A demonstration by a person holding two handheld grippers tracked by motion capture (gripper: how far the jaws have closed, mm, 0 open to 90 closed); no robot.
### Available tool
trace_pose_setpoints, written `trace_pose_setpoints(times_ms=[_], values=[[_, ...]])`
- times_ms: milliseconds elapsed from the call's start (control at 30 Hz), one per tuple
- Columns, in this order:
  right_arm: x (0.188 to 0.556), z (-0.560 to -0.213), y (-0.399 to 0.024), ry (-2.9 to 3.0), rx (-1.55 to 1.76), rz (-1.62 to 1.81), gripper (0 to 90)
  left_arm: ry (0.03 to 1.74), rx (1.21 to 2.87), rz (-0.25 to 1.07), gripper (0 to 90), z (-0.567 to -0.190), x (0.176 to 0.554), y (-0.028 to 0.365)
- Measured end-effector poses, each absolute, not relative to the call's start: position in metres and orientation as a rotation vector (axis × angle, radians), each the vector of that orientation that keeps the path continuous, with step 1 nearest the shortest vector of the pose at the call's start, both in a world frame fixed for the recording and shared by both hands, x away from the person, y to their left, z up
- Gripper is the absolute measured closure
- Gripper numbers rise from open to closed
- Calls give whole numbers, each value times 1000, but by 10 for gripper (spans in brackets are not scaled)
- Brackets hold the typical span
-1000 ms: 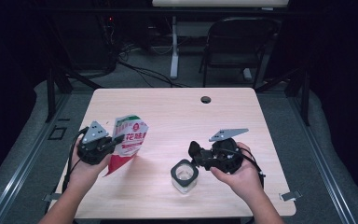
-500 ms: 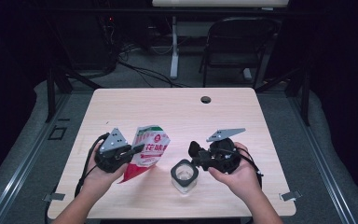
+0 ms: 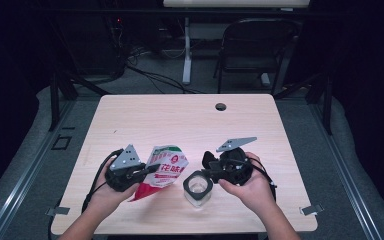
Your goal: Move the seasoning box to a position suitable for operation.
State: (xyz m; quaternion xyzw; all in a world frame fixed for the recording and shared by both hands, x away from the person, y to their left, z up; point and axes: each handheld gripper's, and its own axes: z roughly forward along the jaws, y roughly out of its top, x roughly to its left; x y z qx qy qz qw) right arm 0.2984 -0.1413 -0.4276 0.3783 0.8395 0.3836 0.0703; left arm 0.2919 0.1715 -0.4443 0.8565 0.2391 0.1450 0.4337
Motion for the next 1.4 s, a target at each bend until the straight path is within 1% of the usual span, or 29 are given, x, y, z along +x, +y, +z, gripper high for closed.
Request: trace_pose_setpoints(times_ms=[267,433,600,1033,1400], values=[[302,-434,-120,2577,1079,1161,550,609,2135,321,900,-459,284,191],[305,-438,-102,2614,1031,1166,511,664,2077,270,900,-471,284,205],[308,-441,-87,2660,1001,1171,502,701,2049,248,900,-482,282,211],[309,-433,-61,2710,926,1217,496,721,2042,258,900,-482,278,212],[315,-444,-41,2772,895,1159,498,684,2050,254,900,-481,277,206]])
